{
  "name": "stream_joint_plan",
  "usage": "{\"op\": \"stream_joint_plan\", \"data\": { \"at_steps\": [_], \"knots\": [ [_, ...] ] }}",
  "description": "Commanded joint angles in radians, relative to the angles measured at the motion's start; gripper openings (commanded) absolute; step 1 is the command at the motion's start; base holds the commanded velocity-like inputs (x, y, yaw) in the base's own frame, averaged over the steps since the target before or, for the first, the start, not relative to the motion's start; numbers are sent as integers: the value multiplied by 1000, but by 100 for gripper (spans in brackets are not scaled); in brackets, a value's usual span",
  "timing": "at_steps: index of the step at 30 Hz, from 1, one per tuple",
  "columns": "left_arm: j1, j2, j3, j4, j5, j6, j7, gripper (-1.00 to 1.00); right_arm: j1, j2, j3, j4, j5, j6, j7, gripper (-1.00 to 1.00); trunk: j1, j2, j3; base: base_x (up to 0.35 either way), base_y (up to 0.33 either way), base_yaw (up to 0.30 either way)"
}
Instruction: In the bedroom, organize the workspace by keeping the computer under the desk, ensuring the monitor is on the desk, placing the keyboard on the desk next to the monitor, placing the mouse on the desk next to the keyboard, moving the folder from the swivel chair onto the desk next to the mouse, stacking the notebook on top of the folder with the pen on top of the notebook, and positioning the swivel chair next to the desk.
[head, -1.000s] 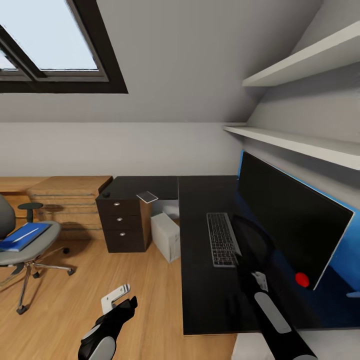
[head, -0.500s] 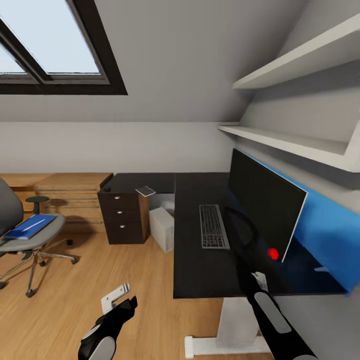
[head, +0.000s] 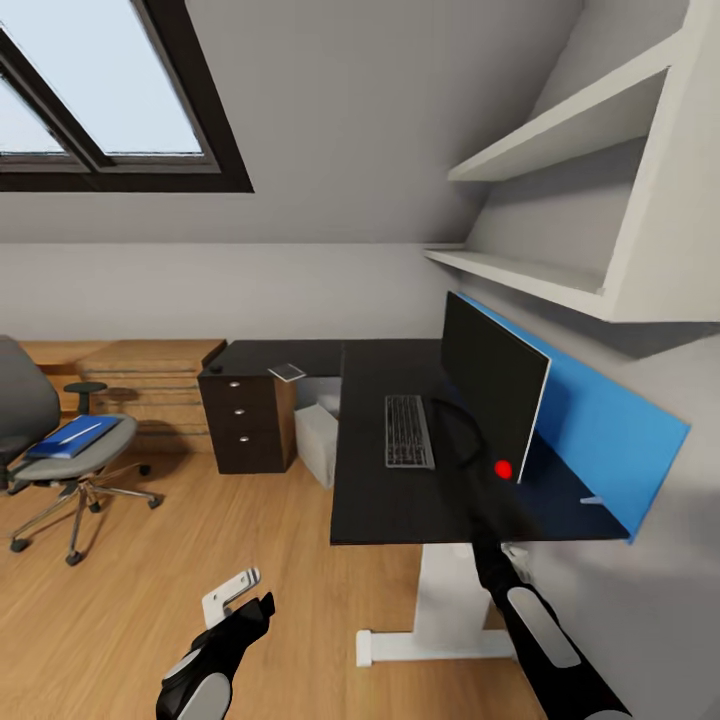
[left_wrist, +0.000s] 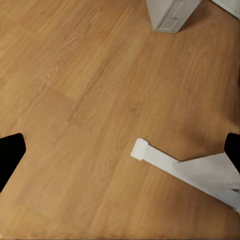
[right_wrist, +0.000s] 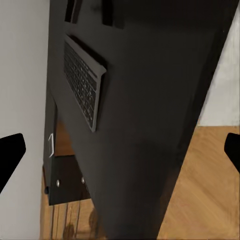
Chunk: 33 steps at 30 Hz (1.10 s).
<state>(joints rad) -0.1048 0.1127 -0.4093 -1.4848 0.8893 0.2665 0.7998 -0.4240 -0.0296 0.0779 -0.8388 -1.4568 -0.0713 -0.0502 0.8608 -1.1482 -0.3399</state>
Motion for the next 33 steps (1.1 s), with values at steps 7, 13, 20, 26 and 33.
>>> {"op": "stream_joint_plan", "data": {
  "at_steps": [7, 13, 20, 26, 33],
  "knots": [
    [-1, 1, -2, 0, 3, 3, 7, 100, -63, 0, 13, 121, -1, -2, -6, 100, -1, -1, -1, -287, -126, 0],
    [-1, 0, -2, 0, 2, 3, 8, 100, -128, 10, 14, 258, 71, -1, -6, 100, -1, -1, -1, -70, -40, 0],
    [-1, -1, -2, 0, 2, 3, 9, 100, -151, 31, 14, 303, 144, -1, -45, 100, -8, 13, 5, -7, -4, 0],
    [-1, -1, -2, 0, 3, 3, 9, 100, -153, 36, 14, 306, 152, -3, -66, 100, -31, 55, 24, 0, 0, 0],
    [-1, -1, -2, 0, 3, 3, 9, 100, -154, 61, 14, 325, 156, -11, -75, 100, -58, 104, 46, 0, 0, 0]
  ]
}}
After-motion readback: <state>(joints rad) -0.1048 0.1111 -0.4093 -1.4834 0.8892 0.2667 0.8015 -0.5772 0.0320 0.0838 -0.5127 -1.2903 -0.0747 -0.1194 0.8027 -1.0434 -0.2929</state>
